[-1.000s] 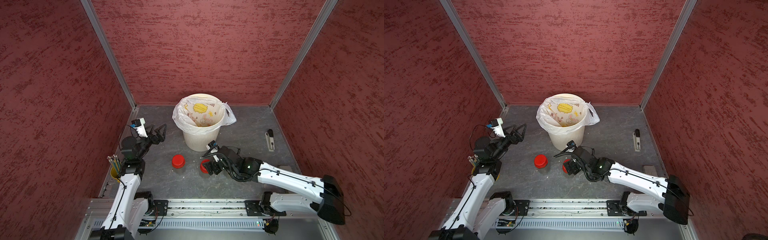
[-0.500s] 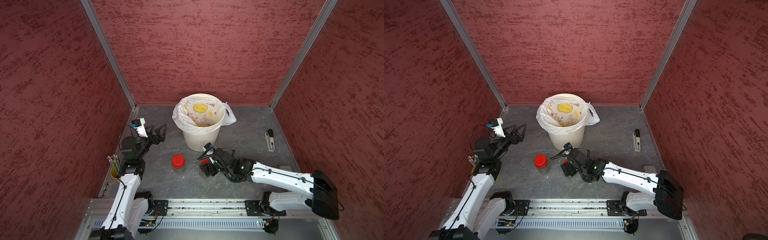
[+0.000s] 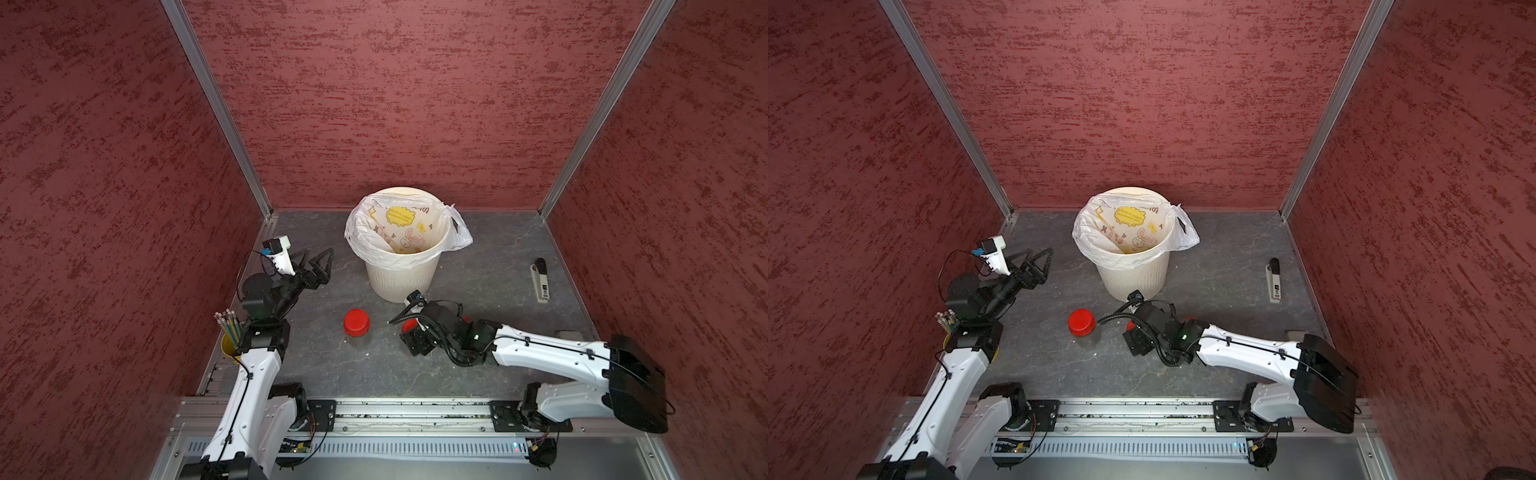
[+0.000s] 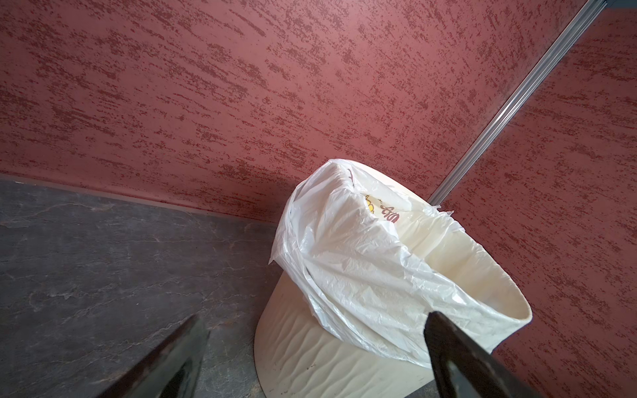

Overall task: Empty moldy tea leaves from jars
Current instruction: Pick up the jar from the center of the board.

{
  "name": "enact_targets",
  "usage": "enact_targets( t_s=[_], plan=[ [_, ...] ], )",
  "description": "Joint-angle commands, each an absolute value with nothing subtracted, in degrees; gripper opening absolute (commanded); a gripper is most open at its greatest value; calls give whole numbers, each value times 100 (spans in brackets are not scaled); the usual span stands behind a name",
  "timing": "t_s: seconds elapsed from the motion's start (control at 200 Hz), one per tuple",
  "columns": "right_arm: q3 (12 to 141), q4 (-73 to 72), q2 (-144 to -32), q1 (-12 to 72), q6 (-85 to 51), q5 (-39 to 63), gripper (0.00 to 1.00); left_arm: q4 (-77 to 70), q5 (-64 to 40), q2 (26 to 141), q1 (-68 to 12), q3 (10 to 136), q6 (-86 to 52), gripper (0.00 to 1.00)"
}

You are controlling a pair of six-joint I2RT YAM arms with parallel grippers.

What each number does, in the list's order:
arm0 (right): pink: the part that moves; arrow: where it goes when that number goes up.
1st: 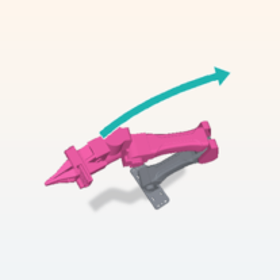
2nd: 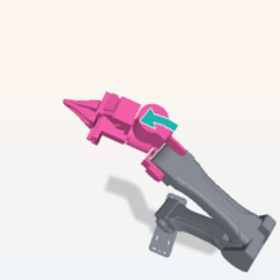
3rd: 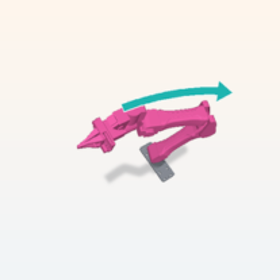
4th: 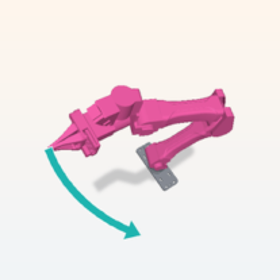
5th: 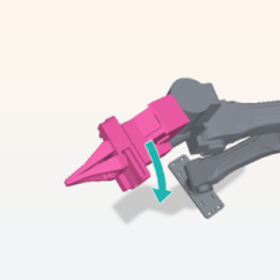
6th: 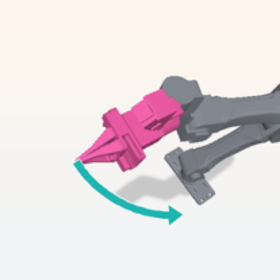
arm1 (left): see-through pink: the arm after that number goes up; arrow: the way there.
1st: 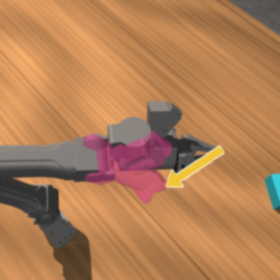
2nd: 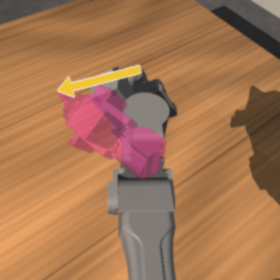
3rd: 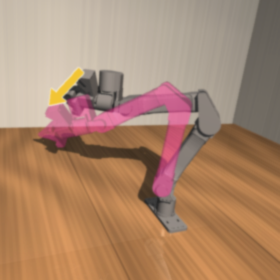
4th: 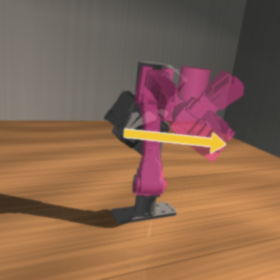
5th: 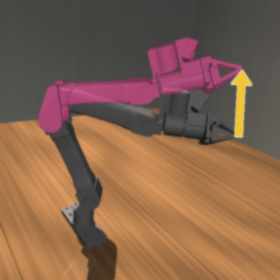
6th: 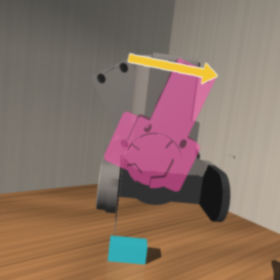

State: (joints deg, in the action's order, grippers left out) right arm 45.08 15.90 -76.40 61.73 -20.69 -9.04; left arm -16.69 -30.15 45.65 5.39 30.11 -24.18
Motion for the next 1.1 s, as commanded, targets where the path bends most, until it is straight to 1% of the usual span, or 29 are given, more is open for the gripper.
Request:
enact_targets(
  t_s=[0.0, 0.25, 0.476, 0.656, 0.817, 0.942, 1.092],
  plan=[
    [4411, 1347, -7656, 6208, -2160, -999, 82, -1701, -3094, 4468, 499, 2962, -2426, 100],
    [4357, 1285, -7646, 6237, -2104, -999, 72, -1724, -3089, 4445, 497, 2962, -2405, 100],
    [4368, 1301, -7644, 6268, -2039, -1067, 67, -1899, -3082, 4540, 544, 3093, -2380, 100],
    [4479, 1396, -7637, 6280, -2035, -1208, 64, -2010, -3352, 4605, 538, 3137, -2401, 100],
    [4791, 1673, -7544, 6280, -1968, -1350, 61, -2256, -3861, 4619, 536, 3114, -2391, 100],
    [5393, 2214, -7523, 6273, -1890, -1498, 60, -2444, -4620, 4765, 497, 3175, -2436, 100],
    [5999, 2651, -7437, 6191, -1755, -1525, 59, -2516, -5174, 4942, 168, 3228, -2267, 100]
  ],
)
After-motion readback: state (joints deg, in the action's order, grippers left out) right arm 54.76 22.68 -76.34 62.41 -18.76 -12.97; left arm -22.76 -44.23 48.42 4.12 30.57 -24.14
